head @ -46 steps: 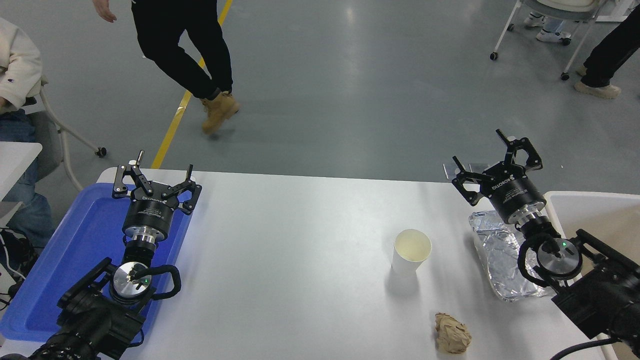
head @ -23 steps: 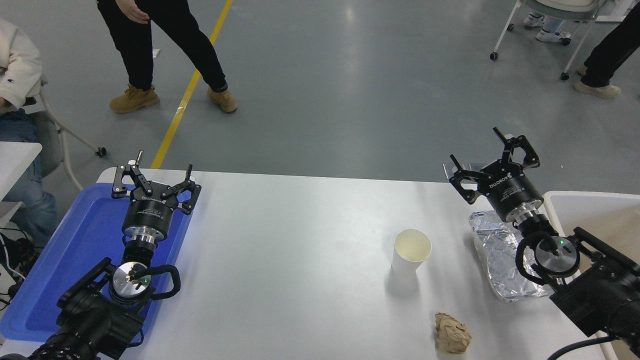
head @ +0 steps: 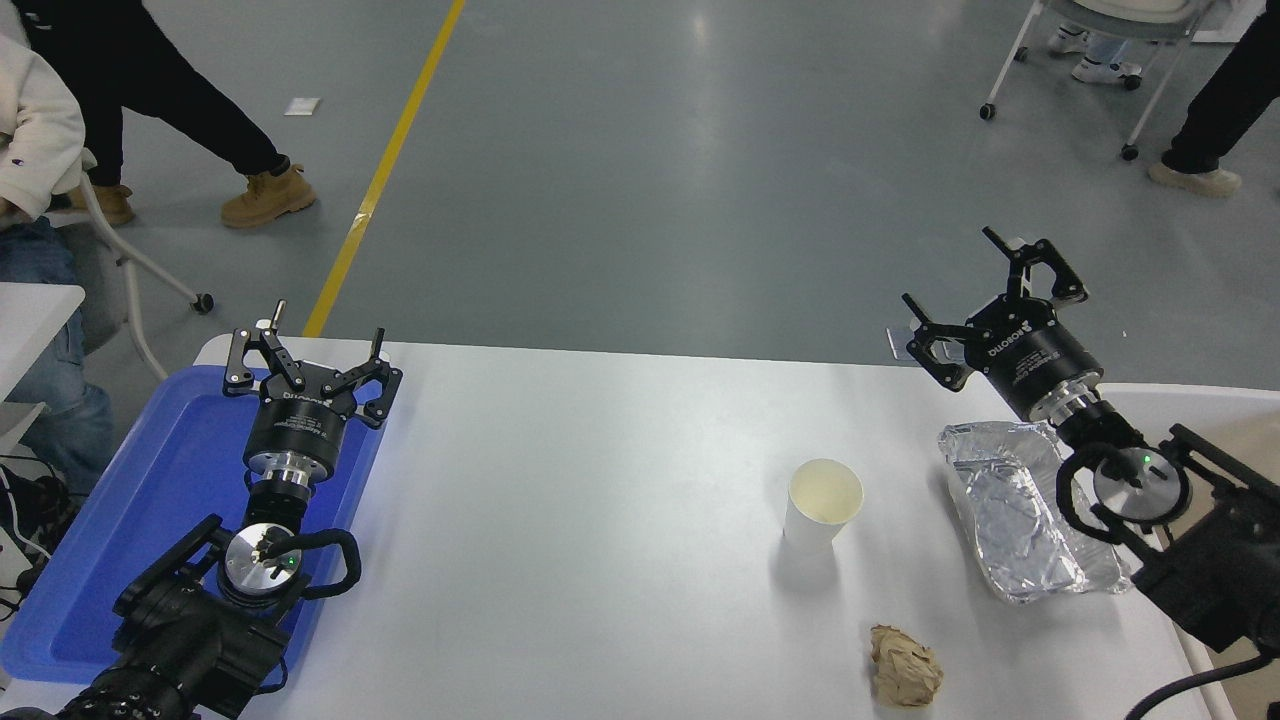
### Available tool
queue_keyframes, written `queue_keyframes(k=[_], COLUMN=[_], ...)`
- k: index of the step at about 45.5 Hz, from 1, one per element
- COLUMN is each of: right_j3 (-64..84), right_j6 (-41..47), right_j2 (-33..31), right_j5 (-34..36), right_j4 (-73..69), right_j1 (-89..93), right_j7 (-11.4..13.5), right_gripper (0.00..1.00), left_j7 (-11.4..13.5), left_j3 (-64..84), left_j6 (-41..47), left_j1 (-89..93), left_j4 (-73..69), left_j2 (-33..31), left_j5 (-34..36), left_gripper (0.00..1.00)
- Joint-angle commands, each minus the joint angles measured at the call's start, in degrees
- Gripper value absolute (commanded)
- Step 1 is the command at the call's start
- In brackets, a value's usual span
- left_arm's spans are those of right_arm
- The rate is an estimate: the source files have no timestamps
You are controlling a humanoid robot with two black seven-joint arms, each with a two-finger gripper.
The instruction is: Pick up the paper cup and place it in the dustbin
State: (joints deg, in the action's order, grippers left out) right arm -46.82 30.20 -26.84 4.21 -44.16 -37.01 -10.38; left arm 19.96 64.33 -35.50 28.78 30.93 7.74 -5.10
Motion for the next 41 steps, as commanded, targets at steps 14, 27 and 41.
queue_keyframes(k=[14, 27, 41], right_j3=[26.1, 54.5, 85.5], right_j6=[-7.9, -11.7, -11.2], right_j2=[-17.6, -21.8, -20.0], right_j5=[-5.6, -6.9, -8.1], right_j4=[-13.3, -17.0, -23.0], right_j1=[-16.3, -37.5, -61.7], right_j7=[0.4, 0.1, -0.1], right_gripper=[1.00, 1.00, 1.00], left_j7=[-0.1, -0.1, -0.1], left_j3=[-0.1, -0.1, -0.1], left_j6=[-0.1, -0.1, -0.1], left_j1=[0.0, 0.0, 0.0], left_j4=[0.0, 0.1, 0.1], left_j2=[0.0, 0.0, 0.0], left_j5=[0.1, 0.1, 0.2], left_gripper=[1.00, 1.00, 1.00])
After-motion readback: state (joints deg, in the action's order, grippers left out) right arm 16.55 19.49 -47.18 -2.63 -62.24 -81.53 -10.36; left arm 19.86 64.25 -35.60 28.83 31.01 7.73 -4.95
